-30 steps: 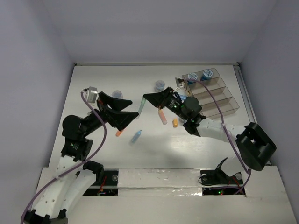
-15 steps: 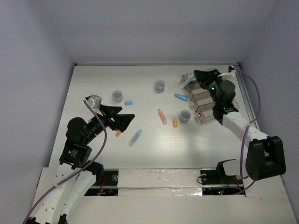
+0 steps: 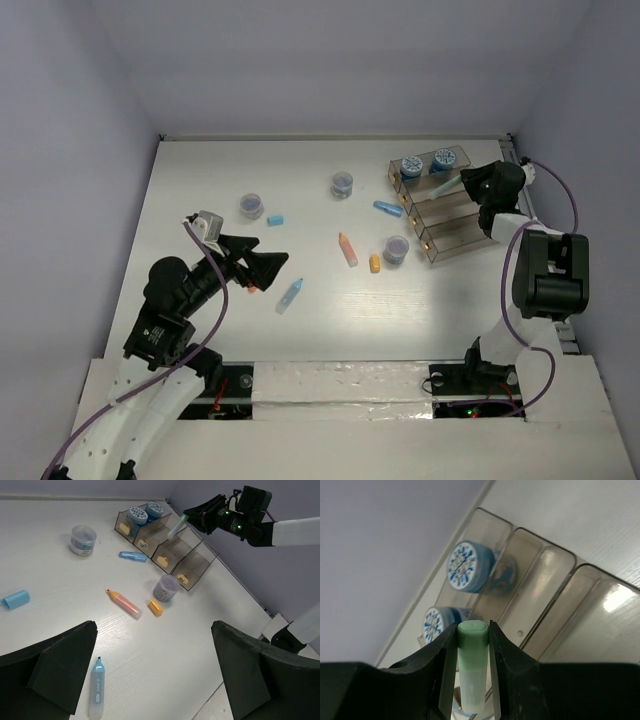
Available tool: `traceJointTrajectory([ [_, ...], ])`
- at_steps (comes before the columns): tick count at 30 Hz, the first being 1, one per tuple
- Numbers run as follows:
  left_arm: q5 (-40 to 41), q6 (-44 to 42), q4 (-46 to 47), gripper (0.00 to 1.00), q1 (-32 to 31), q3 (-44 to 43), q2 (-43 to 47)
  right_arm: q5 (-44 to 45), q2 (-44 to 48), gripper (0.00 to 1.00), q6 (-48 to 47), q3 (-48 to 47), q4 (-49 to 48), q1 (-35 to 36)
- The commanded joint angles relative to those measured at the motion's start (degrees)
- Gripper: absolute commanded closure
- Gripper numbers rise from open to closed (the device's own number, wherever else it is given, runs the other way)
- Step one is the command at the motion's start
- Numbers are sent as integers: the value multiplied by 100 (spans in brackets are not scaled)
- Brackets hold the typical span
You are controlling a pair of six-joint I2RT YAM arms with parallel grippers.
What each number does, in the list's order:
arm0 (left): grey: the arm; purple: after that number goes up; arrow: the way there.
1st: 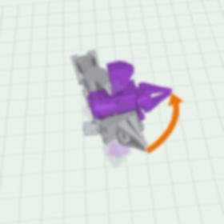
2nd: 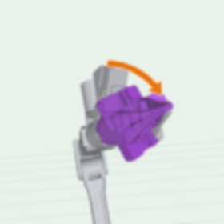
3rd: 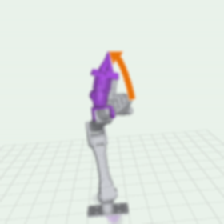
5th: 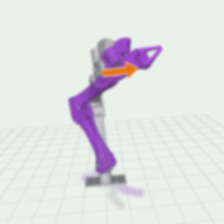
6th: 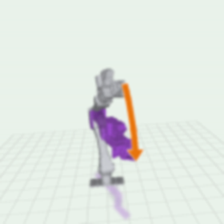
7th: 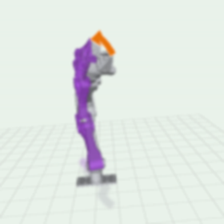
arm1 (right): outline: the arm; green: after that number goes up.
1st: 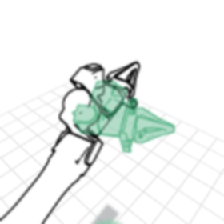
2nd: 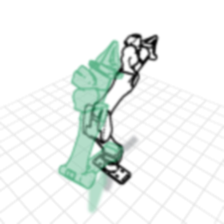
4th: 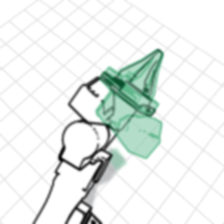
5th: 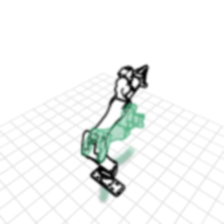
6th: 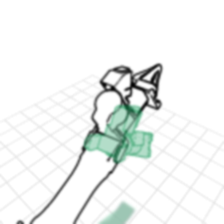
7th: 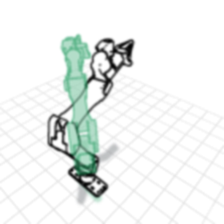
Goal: Sort the stationery into containers
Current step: Place the pen in the storage box.
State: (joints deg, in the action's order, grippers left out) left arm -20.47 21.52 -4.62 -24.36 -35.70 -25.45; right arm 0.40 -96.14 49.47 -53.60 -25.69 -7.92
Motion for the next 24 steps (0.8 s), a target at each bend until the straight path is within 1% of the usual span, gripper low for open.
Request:
traceJointTrajectory([
  [1,78,-104,76,1,-34,-86,5,-234,-300,100,378,-457,-129,-78],
  [9,140,-122,67,1,-34,-112,-4,-295,-696,100,625,-774,-173,-78],
  [13,131,-122,76,1,-34,-112,-47,-313,-827,100,634,-783,-190,-78],
  [19,122,-113,93,1,-34,-103,-74,-392,-933,97,660,-660,-322,-78],
  [20,113,-113,93,1,-34,-103,-74,-392,-942,93,643,-660,-314,-78],
  [22,113,-104,93,1,-34,-95,-83,-497,-959,81,625,-678,-331,-78],
  [23,105,-104,93,1,-34,-95,-83,-524,-951,66,608,-678,-340,-78],
  [24,96,-95,102,1,18,-95,-100,-524,-925,58,590,-660,-383,-78],
])
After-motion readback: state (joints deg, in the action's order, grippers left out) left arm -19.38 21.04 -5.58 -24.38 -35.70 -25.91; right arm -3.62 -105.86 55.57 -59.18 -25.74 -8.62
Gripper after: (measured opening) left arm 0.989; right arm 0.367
